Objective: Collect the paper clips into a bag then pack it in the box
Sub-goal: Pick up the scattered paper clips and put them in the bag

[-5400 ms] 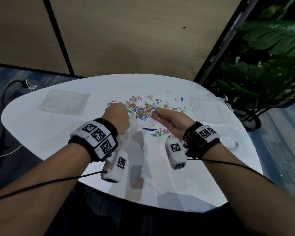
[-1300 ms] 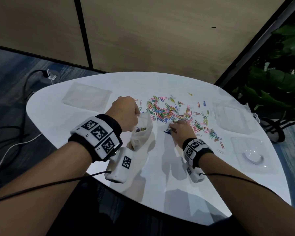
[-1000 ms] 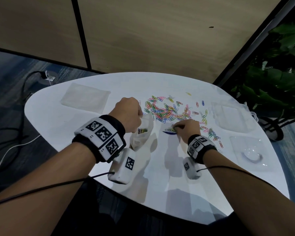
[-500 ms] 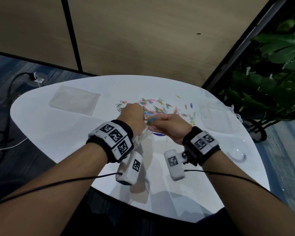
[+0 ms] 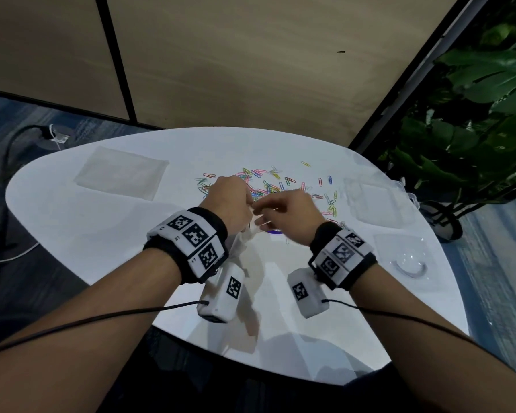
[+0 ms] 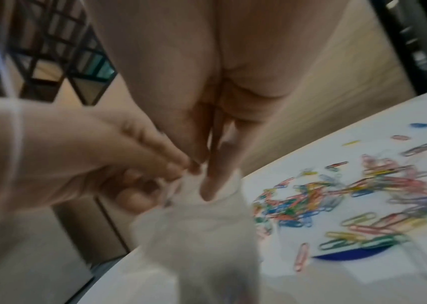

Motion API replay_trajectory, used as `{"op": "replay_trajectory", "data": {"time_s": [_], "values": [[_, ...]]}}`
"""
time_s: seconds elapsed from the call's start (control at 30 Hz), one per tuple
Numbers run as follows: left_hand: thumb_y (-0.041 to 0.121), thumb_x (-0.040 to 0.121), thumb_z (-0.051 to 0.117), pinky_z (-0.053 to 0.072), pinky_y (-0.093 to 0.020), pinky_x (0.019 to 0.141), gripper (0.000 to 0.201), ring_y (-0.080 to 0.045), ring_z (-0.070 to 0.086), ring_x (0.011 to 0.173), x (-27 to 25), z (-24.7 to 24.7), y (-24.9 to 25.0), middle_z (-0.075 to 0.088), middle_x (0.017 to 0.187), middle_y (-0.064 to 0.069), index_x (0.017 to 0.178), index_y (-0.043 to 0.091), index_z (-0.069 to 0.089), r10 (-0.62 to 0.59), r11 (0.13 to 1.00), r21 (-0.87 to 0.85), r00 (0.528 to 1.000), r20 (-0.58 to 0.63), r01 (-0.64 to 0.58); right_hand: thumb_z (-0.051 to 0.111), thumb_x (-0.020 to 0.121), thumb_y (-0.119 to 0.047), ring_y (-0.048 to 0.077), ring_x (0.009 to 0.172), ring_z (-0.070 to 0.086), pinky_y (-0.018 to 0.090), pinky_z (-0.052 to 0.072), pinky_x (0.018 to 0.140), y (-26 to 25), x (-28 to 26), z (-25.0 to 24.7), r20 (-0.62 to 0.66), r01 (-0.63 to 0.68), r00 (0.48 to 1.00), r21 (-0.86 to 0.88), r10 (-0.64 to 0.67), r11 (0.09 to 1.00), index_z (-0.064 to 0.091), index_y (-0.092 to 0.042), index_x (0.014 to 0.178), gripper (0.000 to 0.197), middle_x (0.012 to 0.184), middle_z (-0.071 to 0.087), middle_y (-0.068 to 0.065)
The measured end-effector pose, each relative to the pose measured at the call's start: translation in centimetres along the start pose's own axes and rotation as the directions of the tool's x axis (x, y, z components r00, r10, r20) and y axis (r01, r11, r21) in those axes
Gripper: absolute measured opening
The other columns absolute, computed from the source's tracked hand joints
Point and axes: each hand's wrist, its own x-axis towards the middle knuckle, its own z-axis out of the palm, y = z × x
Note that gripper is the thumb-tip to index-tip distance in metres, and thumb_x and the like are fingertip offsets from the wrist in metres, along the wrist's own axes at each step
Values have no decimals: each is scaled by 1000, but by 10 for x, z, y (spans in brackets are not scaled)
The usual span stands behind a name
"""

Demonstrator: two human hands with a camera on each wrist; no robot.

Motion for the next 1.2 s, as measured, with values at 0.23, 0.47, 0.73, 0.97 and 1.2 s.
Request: {"op": "replay_trajectory", "data": {"time_s": [0.23, 0.47, 0.73, 0.97, 1.2], "values": [[-4, 87, 58, 61, -40, 83, 29, -32, 73, 89, 1, -1, 1, 74, 107, -14, 108, 7, 74, 10, 1000, 18, 1000, 24, -11, 50, 85, -40, 34, 136, 40, 42, 34, 114, 140, 9, -68, -308, -710, 660, -555, 685, 433, 20, -2, 151, 82, 151, 36, 24], [-6, 87, 56, 61, -40, 85, 34, -32, 73, 91, 0, -1, -1, 73, 112, -13, 113, 8, 73, 23, 999, 45, 1000, 21, -24, 44, 98, -46, 40, 147, 14, 52, 18, 118, 156, 34, -48, -480, -826, 549, -186, 684, 533, -1, -12, 155, 80, 161, 5, 21], [-5, 89, 55, 63, -40, 80, 32, -30, 73, 87, 6, -5, -14, 72, 112, -13, 111, 7, 75, 39, 999, 29, 999, -6, -38, 41, 101, -25, 37, 141, 28, 45, 27, 115, 135, 57, -32, -315, -499, 861, -675, 399, 544, 37, -14, 145, 45, 154, 28, 15], [-3, 90, 56, 60, -37, 88, 32, -28, 72, 95, 1, -5, -9, 72, 113, -11, 113, 9, 74, 48, 996, 76, 999, 5, -48, 53, 84, 1, 30, 80, 64, 28, 52, 72, 123, 53, -35, -318, -406, 914, -740, 253, 536, 70, -3, 91, 19, 89, 67, 14], [-3, 90, 56, 60, -39, 87, 30, -30, 71, 95, -1, -10, -11, 70, 114, -11, 112, 8, 74, 27, 998, 55, 999, 19, -28, 69, 84, -14, 19, 78, 70, 33, 60, 82, 127, 41, -62, -284, -514, 817, 35, 501, 857, 74, -6, 95, 15, 91, 72, 8]]}}
